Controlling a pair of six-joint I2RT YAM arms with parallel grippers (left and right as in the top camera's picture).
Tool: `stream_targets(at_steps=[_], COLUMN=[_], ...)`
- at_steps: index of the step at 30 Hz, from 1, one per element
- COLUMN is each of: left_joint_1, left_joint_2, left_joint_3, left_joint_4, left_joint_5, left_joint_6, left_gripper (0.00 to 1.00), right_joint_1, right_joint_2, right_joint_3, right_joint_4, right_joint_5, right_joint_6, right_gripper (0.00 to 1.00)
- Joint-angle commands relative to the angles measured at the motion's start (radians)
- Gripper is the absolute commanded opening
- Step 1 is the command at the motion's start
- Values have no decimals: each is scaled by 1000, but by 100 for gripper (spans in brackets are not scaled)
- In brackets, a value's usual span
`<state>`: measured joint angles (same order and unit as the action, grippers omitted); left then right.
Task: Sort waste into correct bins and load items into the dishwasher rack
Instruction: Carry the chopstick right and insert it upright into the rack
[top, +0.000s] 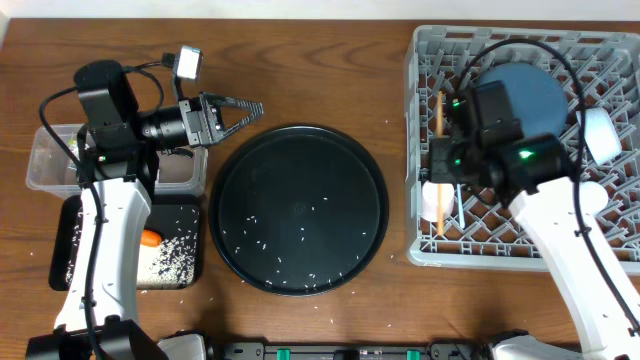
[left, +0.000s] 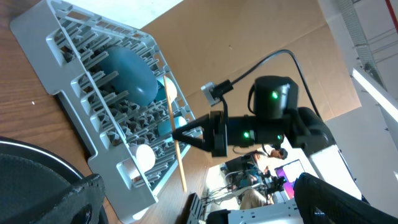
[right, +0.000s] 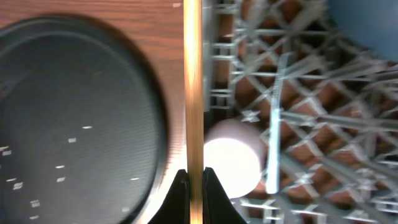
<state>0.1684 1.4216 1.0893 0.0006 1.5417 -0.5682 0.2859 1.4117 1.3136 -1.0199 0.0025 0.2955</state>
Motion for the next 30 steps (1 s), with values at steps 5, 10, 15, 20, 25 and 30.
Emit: stream_targets(at_steps=[5, 10, 15, 20, 25, 30], left_joint_1=[3, 3, 3, 3, 3, 3], left_joint_2=[2, 2, 2, 2, 2, 2], left_joint_3=[2, 2, 2, 2, 2, 2], left_joint_4=[1, 1, 1, 1, 1, 1], left_joint_5=[10, 10, 10, 10, 10, 10], left_joint_6=[17, 18, 17, 17, 18, 17], left_gripper=[98, 98, 98, 98, 98, 98], right_joint_1=[-127, -173, -197, -207, -207, -208], right_joint_2=[71, 159, 234, 277, 277, 251], right_joint_3=[13, 13, 13, 13, 14, 19], right_joint_4=[14, 38, 82, 125, 168, 155], right_joint_5=[10, 35, 35, 35, 40, 69], right_joint_6=[-178, -204, -246, -246, -253, -252], right_gripper=[1, 1, 1, 4, 68, 74])
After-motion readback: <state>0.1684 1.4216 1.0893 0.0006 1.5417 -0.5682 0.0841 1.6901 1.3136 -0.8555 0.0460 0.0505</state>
